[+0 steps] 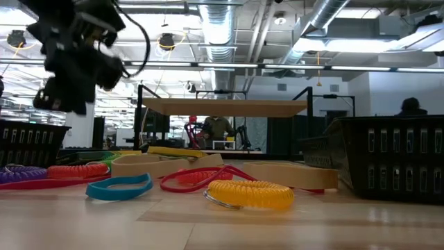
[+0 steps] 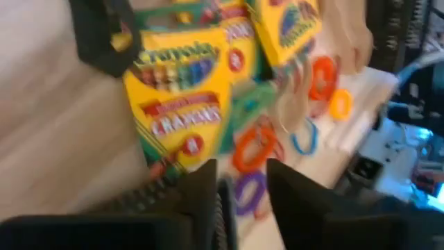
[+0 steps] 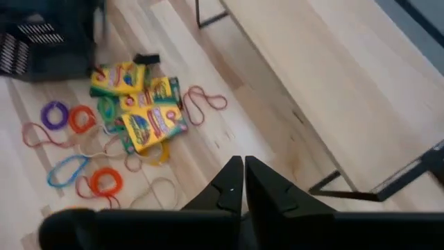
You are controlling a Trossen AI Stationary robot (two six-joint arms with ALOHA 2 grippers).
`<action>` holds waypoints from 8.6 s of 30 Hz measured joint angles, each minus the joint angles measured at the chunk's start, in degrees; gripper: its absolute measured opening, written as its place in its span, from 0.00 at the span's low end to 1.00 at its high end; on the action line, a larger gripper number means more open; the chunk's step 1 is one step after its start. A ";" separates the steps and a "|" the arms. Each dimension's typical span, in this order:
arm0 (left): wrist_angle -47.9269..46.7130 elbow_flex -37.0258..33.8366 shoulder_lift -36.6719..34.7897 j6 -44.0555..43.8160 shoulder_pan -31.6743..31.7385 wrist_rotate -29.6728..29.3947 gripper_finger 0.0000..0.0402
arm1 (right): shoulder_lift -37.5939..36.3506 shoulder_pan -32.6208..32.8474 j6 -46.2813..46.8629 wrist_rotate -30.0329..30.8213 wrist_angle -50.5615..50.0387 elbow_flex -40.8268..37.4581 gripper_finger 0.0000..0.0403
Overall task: Pick & Place Office Desk Supplies
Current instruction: Put the black rubber band into the top right black bin
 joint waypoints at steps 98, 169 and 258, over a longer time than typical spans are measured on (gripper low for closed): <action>58.70 75.83 45.72 9.14 9.77 15.48 0.01 | -16.88 -8.25 -6.17 -24.63 36.34 -0.19 0.14; 55.28 75.77 45.32 11.76 7.56 19.41 0.01 | -14.12 -8.20 -5.36 -24.37 40.31 -0.26 0.00; -26.94 75.24 33.39 60.35 13.16 18.21 0.30 | -3.58 -2.74 17.80 -8.20 -11.63 -8.84 0.00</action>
